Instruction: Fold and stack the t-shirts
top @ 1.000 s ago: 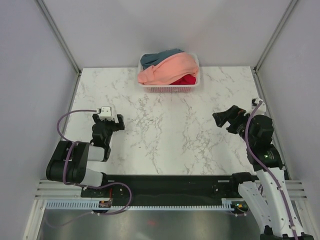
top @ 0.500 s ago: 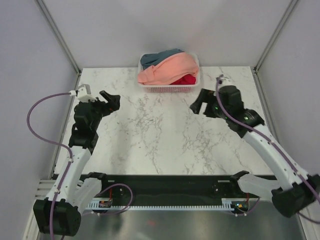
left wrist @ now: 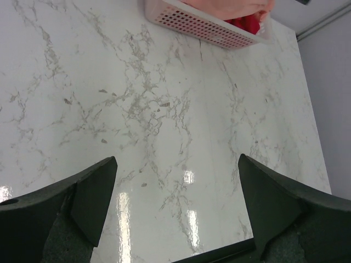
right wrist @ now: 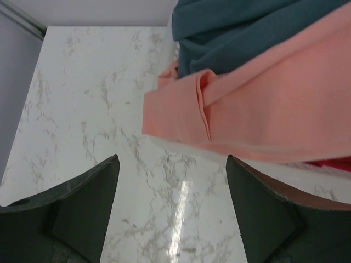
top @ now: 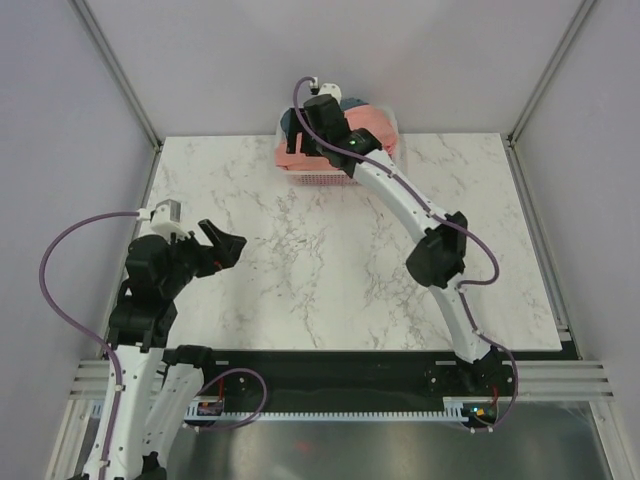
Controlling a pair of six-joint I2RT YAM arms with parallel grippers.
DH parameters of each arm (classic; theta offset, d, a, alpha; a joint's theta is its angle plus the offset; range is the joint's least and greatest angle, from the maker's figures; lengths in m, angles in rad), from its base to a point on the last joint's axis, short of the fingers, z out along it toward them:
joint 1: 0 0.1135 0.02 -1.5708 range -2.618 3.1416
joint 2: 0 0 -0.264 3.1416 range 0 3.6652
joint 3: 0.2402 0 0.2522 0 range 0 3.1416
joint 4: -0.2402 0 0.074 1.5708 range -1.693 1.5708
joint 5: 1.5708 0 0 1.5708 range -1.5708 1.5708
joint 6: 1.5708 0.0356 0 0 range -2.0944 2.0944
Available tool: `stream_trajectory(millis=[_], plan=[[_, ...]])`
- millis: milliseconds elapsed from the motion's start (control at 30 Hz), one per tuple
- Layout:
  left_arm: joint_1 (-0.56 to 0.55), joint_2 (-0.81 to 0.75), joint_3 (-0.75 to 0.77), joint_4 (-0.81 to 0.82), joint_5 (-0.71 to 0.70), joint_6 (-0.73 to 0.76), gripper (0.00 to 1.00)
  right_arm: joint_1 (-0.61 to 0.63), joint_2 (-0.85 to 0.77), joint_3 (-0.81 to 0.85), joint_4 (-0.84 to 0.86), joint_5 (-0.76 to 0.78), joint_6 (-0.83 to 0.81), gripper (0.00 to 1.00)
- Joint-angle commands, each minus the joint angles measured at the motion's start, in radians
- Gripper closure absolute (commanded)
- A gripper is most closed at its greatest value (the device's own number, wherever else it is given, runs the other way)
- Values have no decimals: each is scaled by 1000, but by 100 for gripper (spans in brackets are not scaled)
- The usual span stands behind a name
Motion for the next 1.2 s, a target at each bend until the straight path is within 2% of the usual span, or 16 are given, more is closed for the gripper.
stream_trajectory(millis=[0,133,233,300,333,367,433,467,500,533,567,700,867,967,1100,1167], plan=[[4,24,13,-54,70,38,0,3,177,256,-16,34,-28,14],[4,76,6,-42,157,43,0,-8,218,163,153,57,-28,14],[4,78,3,-38,167,43,0,-28,296,205,193,33,-14,16],[4,64,-1,-33,177,41,0,-34,344,241,220,16,-6,26],[4,60,-4,-30,180,41,0,-33,344,218,236,16,-6,31],[2,57,-5,-27,181,41,0,-33,340,201,252,17,-5,46],[2,63,-8,-25,184,41,0,-27,320,149,286,39,-5,59],[2,67,-8,-25,181,40,0,-22,301,141,297,43,-9,75],[2,73,-8,-25,183,41,0,-19,294,135,299,45,-17,83],[2,78,-8,-25,181,41,0,-11,278,133,299,48,-21,97],[2,81,-8,-25,181,41,0,-8,269,136,299,46,-28,100],[2,72,-10,-27,167,40,0,33,171,145,322,40,-95,100],[2,54,-14,-27,147,35,0,102,-80,192,358,25,-225,100],[2,46,-14,-31,122,31,0,121,-303,75,378,19,-265,100],[4,52,-13,-36,77,24,0,121,-594,-199,363,182,-302,98],[4,64,-10,-42,40,12,0,119,-771,-444,331,296,-269,54]])
